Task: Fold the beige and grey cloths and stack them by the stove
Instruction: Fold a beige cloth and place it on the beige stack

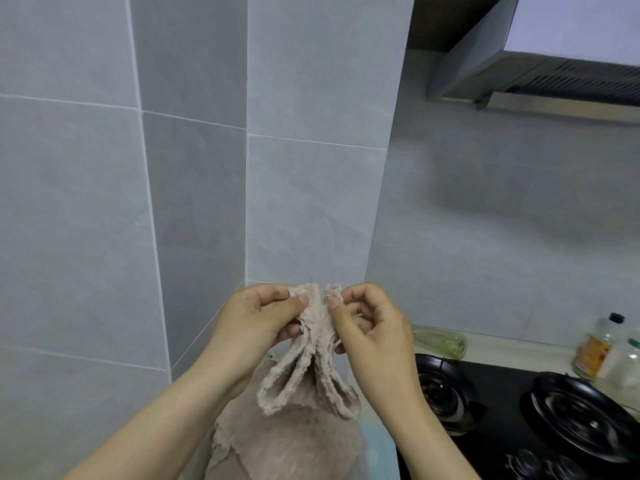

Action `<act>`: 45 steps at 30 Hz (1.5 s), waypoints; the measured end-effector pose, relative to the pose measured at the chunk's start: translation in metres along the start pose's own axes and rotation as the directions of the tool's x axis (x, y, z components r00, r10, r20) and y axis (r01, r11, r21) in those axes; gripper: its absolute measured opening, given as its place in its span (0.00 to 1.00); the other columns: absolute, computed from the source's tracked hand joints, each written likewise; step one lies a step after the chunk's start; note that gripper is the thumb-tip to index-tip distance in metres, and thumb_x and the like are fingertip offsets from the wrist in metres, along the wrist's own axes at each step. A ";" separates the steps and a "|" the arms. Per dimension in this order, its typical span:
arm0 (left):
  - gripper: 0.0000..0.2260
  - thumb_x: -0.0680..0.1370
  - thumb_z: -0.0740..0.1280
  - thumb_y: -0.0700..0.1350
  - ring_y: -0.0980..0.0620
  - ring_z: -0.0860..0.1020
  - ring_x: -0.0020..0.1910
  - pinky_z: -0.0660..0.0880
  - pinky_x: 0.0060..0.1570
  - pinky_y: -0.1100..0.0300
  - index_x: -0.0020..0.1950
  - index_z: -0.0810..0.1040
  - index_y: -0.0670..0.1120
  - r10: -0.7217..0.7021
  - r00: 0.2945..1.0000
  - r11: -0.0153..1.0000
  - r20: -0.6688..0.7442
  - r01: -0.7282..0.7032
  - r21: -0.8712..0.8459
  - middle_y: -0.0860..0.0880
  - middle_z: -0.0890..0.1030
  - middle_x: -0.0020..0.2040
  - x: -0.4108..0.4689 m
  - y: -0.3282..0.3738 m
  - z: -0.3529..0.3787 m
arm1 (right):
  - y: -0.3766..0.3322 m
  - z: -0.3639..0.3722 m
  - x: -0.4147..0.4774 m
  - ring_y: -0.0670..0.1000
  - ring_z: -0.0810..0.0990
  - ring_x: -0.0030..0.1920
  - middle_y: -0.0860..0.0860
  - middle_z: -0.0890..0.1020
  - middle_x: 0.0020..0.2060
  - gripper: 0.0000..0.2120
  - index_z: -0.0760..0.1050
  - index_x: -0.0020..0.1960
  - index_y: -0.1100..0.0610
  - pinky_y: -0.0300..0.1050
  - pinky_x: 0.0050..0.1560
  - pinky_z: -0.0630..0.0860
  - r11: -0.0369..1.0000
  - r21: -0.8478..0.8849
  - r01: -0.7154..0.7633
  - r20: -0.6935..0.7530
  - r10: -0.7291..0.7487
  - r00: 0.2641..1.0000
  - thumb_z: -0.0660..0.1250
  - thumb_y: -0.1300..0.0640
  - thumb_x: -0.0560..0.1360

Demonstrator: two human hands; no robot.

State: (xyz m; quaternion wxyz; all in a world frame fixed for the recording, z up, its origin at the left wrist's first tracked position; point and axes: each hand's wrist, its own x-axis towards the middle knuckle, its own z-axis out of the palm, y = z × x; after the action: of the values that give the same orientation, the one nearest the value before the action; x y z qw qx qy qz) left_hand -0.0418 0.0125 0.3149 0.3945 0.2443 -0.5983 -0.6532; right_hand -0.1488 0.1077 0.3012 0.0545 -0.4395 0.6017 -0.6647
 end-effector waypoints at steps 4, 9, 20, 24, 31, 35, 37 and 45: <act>0.07 0.76 0.66 0.38 0.49 0.82 0.40 0.80 0.40 0.61 0.48 0.82 0.36 0.008 0.999 0.999 0.038 -0.007 -0.036 0.37 0.84 0.45 -0.004 -0.005 -0.001 | 0.004 0.001 -0.002 0.47 0.71 0.30 0.49 0.76 0.29 0.06 0.76 0.40 0.54 0.46 0.32 0.72 0.999 0.037 -0.019 0.034 0.017 0.999 0.69 0.59 0.75; 0.05 0.73 0.71 0.39 0.49 0.79 0.36 0.79 0.36 0.62 0.46 0.83 0.39 0.089 0.994 0.995 -0.069 -0.086 0.043 0.38 0.84 0.41 -0.004 -0.009 0.001 | 0.007 0.002 -0.004 0.45 0.74 0.31 0.46 0.77 0.29 0.05 0.78 0.40 0.54 0.40 0.34 0.74 0.996 0.070 -0.047 0.024 0.045 0.999 0.71 0.59 0.75; 0.04 0.73 0.69 0.33 0.52 0.84 0.36 0.77 0.34 0.67 0.44 0.83 0.39 0.137 0.989 0.990 -0.049 -0.138 -0.015 0.43 0.85 0.38 -0.009 -0.005 0.005 | 0.010 0.002 -0.001 0.49 0.81 0.35 0.57 0.85 0.37 0.08 0.83 0.48 0.61 0.40 0.38 0.79 0.962 0.239 -0.132 0.102 0.110 0.989 0.65 0.64 0.78; 0.04 0.73 0.69 0.33 0.51 0.84 0.36 0.77 0.35 0.67 0.44 0.83 0.40 0.135 0.990 0.989 -0.035 -0.136 -0.048 0.43 0.85 0.39 -0.010 -0.002 0.003 | 0.009 -0.001 0.001 0.49 0.81 0.34 0.58 0.85 0.39 0.07 0.82 0.50 0.64 0.38 0.37 0.80 0.911 0.352 -0.213 0.170 0.162 0.972 0.67 0.69 0.75; 0.04 0.71 0.72 0.36 0.50 0.83 0.34 0.77 0.33 0.65 0.45 0.82 0.37 0.114 0.993 0.990 -0.030 -0.116 -0.085 0.41 0.85 0.38 -0.012 -0.001 0.002 | 0.010 0.003 0.001 0.45 0.72 0.31 0.52 0.77 0.31 0.06 0.83 0.43 0.59 0.33 0.33 0.73 0.928 0.342 -0.147 0.113 0.115 0.987 0.72 0.69 0.70; 0.07 0.68 0.74 0.36 0.49 0.83 0.36 0.80 0.37 0.62 0.45 0.82 0.38 0.083 0.996 0.994 -0.043 -0.086 -0.069 0.39 0.85 0.39 -0.014 -0.002 0.002 | 0.011 0.005 0.001 0.43 0.69 0.29 0.48 0.75 0.29 0.09 0.82 0.41 0.56 0.32 0.33 0.72 0.945 0.298 -0.131 0.096 0.107 0.990 0.73 0.69 0.70; 0.05 0.69 0.74 0.36 0.47 0.83 0.38 0.80 0.43 0.57 0.44 0.82 0.40 0.081 0.994 0.996 -0.074 -0.083 -0.024 0.39 0.85 0.40 -0.011 -0.004 0.002 | 0.011 0.005 0.001 0.43 0.69 0.29 0.47 0.74 0.29 0.09 0.82 0.41 0.56 0.32 0.33 0.71 0.955 0.272 -0.119 0.092 0.097 0.991 0.73 0.70 0.70; 0.03 0.71 0.72 0.34 0.54 0.78 0.31 0.75 0.37 0.63 0.42 0.82 0.41 0.068 0.991 0.998 -0.118 -0.068 0.003 0.45 0.83 0.34 -0.005 -0.003 0.012 | 0.025 -0.024 0.004 0.44 0.80 0.44 0.54 0.84 0.45 0.05 0.84 0.48 0.54 0.35 0.46 0.77 0.989 0.122 -0.082 -0.012 0.084 0.996 0.73 0.61 0.72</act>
State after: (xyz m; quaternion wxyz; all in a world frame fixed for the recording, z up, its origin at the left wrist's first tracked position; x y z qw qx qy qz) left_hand -0.0488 0.0238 0.3129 0.4512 0.2618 -0.5816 -0.6242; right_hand -0.1785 0.1166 0.2845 0.1037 -0.4042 0.5785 -0.7009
